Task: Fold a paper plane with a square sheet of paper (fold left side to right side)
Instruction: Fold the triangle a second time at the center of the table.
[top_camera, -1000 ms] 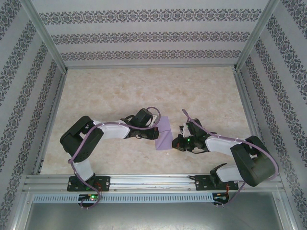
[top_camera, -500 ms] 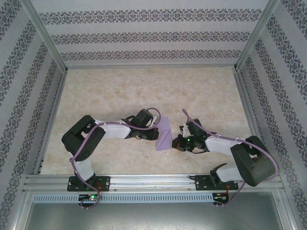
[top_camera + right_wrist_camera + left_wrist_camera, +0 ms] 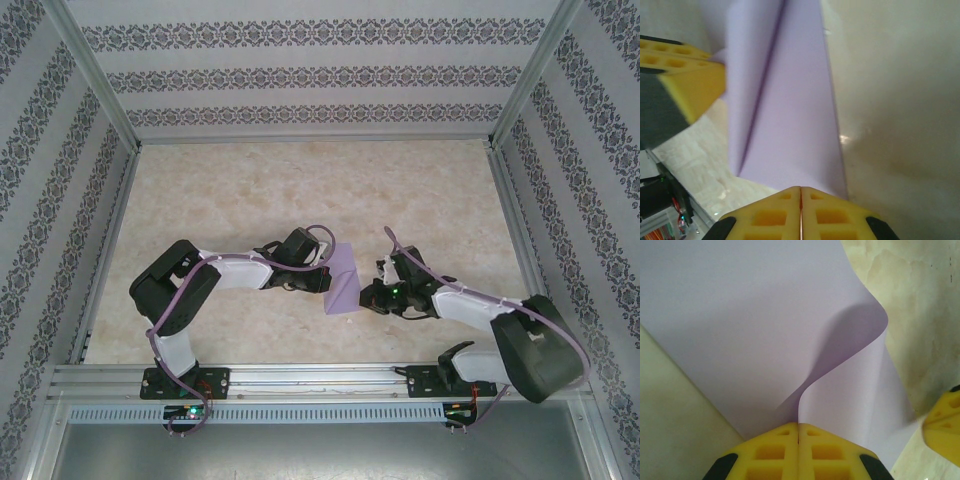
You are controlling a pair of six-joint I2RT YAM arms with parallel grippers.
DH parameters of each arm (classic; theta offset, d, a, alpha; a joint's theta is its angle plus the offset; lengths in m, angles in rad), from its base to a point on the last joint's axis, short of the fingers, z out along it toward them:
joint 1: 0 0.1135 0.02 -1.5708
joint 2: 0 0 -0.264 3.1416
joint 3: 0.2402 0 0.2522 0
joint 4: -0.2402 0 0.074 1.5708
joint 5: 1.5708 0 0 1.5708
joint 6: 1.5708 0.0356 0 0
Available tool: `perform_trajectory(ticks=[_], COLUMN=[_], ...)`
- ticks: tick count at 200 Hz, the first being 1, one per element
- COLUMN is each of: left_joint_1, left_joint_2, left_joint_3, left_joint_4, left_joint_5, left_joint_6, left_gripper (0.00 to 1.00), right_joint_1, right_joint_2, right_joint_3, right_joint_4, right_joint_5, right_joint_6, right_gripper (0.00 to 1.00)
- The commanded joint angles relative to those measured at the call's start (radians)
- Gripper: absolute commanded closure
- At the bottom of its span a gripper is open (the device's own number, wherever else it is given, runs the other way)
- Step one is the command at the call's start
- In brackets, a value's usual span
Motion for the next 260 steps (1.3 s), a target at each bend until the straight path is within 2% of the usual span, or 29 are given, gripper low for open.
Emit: perform_trajectory(ticks=[1,9,156,260], left_joint_1=[0.015,0.015,0.011,0.003], left_joint_2=[0.034,0.035,0.041,0.049], left_joint_3=[-0.009,-0.010,-0.004,0.013], left_joint_4=[-0.035,-0.038,-0.060,-0.084], left_joint_5=[-0.019,-0.019,-0.022,-0.033], left_joint_6=[0.035,0.037,0.043,0.052], left_gripper=[1.00,1.00,1.00,1.00], right_joint_1=[-0.012,-0.013,0.080,0.097], right_joint_2=[-0.059,-0.065,0.253,0.339], right_joint_3=[0.031,0.039,0.210,0.212], right_joint_4=[-0.013,-0.011,0.175,0.188], right_joint_5=[0.008,0.009,0.021,0.045], right_joint_6=[0.034,0.037,0.081,0.087], right_gripper=[0.96,1.00,1.00,1.00])
